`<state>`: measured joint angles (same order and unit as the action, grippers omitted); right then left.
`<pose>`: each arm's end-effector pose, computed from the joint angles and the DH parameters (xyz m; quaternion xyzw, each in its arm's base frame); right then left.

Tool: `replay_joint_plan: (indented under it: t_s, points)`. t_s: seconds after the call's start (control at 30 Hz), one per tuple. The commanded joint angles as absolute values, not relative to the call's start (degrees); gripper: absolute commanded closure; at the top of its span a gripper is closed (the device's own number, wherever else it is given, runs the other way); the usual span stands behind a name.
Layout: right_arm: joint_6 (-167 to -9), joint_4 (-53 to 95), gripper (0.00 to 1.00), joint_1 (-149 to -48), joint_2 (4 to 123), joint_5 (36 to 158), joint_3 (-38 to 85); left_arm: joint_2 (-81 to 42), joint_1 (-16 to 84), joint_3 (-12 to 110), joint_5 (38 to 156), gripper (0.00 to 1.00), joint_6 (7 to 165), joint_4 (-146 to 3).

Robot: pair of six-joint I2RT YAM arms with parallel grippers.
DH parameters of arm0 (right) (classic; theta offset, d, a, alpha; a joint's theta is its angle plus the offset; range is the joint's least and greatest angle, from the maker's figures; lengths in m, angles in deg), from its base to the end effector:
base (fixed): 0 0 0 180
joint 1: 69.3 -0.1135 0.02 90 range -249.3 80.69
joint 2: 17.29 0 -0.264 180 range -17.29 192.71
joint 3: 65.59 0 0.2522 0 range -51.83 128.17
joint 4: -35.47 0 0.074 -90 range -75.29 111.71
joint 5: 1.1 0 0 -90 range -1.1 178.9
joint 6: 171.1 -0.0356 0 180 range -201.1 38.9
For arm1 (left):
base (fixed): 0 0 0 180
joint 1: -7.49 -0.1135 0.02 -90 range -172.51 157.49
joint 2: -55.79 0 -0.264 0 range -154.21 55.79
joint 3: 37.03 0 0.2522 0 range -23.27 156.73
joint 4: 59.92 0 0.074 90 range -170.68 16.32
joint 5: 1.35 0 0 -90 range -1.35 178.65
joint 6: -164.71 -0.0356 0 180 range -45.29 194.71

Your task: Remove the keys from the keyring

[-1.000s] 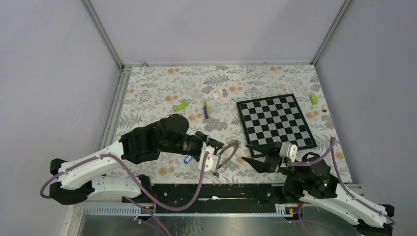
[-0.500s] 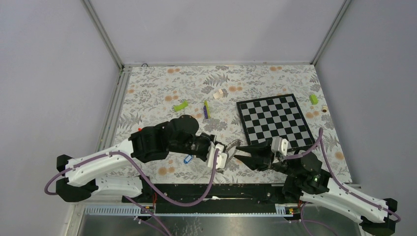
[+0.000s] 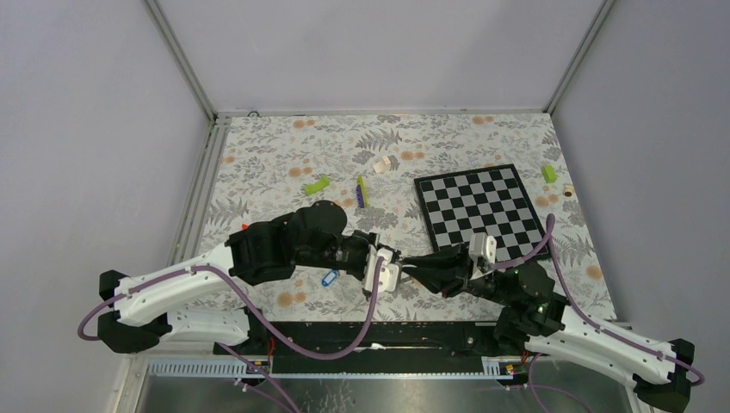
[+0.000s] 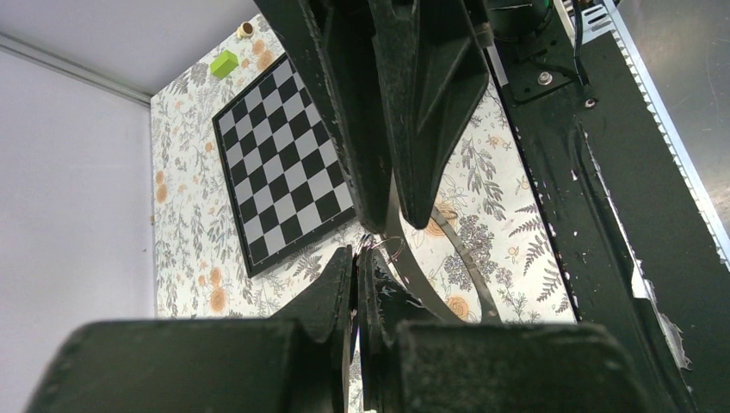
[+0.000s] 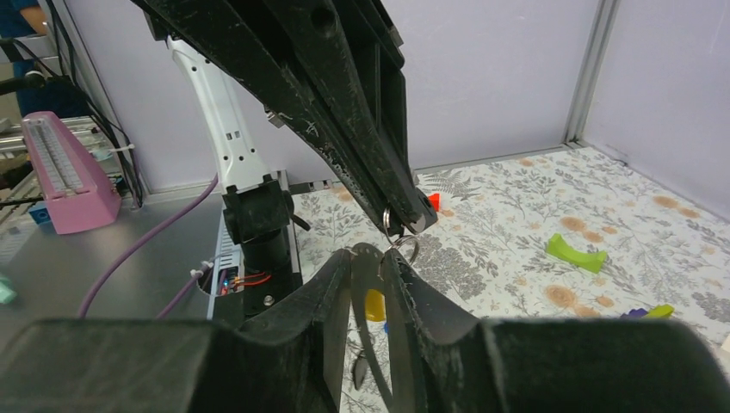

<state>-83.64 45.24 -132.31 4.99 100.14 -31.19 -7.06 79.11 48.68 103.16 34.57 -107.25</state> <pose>0.0498 0.1131 0.3072 -0.3507 0.4406 0.4925 0.6636 0.0643 -0.2217 0.4015 0.7289 0.4113 -0.2478 0.4879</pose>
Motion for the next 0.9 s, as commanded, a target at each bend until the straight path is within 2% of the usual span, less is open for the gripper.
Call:
replay_joint_plan:
  t_s: [0.0, 0.57, 0.87]
  points:
    - [-85.76, 49.86, 0.73, -132.20, 6.35, 101.63, -30.93, -6.83, 79.42, 50.60, 101.81, 1.00, 35.85, -101.43]
    - [-86.19, 50.80, 0.83, -132.15, 8.64, 97.08, -31.95, -7.01, 79.56, 51.15, 101.28, 1.00, 38.48, -99.40]
    - [-86.26, 50.84, 0.83, -132.15, 9.36, 93.83, -31.89, -7.94, 79.87, 51.81, 99.31, 1.00, 41.13, -99.41]
